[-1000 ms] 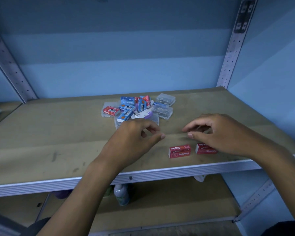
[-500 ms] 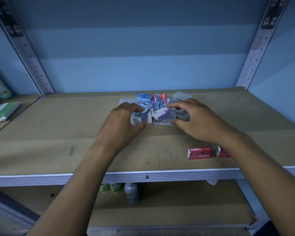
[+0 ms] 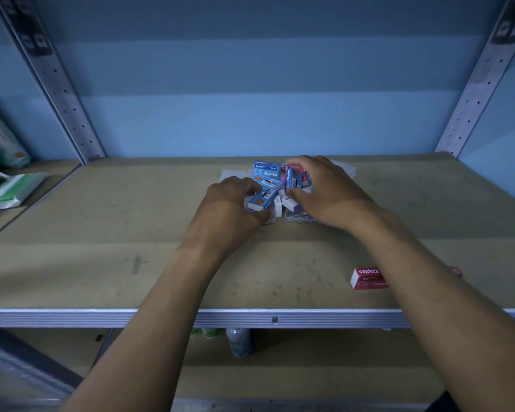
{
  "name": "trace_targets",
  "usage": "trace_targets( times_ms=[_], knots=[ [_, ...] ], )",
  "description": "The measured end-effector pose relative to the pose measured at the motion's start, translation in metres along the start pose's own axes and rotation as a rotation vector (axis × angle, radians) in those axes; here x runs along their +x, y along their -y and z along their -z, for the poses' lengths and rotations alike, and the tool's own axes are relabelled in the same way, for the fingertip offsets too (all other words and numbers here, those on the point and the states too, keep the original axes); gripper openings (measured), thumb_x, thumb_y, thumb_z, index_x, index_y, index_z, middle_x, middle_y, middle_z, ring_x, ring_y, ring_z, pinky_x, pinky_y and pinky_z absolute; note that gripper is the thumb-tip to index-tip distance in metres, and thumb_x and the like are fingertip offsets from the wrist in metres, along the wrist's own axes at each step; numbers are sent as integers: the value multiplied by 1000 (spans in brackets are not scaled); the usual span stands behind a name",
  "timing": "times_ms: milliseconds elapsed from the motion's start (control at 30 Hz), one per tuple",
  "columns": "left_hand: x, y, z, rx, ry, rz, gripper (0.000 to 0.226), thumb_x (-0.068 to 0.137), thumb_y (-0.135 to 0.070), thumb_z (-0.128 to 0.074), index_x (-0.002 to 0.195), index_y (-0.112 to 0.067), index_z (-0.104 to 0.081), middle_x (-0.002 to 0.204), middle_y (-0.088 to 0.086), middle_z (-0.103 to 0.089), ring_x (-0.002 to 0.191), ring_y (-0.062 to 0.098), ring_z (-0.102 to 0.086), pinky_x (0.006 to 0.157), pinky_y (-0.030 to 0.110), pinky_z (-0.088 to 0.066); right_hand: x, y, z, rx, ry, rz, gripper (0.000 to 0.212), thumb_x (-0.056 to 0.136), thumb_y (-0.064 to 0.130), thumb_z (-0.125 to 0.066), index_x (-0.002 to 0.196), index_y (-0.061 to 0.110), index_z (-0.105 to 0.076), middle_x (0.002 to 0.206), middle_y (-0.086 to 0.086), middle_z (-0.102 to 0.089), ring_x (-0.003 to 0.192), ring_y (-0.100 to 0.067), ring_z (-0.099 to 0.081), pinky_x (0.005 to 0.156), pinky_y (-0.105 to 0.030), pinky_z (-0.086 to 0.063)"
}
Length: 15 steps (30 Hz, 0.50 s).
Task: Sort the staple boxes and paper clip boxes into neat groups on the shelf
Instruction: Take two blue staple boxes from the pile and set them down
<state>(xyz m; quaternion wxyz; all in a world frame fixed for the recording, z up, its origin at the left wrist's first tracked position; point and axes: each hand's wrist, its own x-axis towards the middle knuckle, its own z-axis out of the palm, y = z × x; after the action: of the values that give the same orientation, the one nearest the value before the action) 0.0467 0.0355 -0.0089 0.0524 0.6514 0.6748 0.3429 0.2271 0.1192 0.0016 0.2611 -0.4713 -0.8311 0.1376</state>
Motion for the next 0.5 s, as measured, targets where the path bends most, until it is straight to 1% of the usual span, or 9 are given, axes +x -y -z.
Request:
trace_targets(
  times_ms=[100, 233, 400, 500],
  knots=[
    [2, 1, -2, 3, 8, 24, 49, 72, -42, -80, 116, -25, -68, 113, -3, -65, 103, 16, -58, 84, 25, -46, 4, 2, -4, -21, 6, -8, 50, 94, 32, -66, 141, 27, -50, 135, 0, -56, 121, -20, -54, 101, -41, -47],
    [3, 1, -4, -4, 14, 49, 51, 73, -43, -79, 118, -25, -67, 115, -3, -65, 108, 18, -56, 89, 29, -46, 8, 6, -7, -42, 6, -35, 44, 94, 33, -66, 136, 26, -54, 130, -1, -59, 115, -22, -57, 97, -44, -50],
    [5, 0, -7, -21, -16, 47, 45, 73, -37, -80, 113, -21, -69, 111, -1, -67, 101, 14, -60, 82, 20, -43, 12, 11, -10, -68, -34, -80, 37, 92, 29, -65, 129, 28, -61, 127, -1, -60, 115, -23, -57, 96, -45, -49],
    [6, -1, -8, -36, -31, 55, 42, 72, -34, -81, 111, -20, -70, 109, -1, -68, 99, 13, -61, 82, 21, -45, 13, 13, -12, -73, -64, -109, 36, 91, 25, -65, 127, 28, -63, 127, -2, -61, 115, -24, -57, 95, -45, -49]
  ],
)
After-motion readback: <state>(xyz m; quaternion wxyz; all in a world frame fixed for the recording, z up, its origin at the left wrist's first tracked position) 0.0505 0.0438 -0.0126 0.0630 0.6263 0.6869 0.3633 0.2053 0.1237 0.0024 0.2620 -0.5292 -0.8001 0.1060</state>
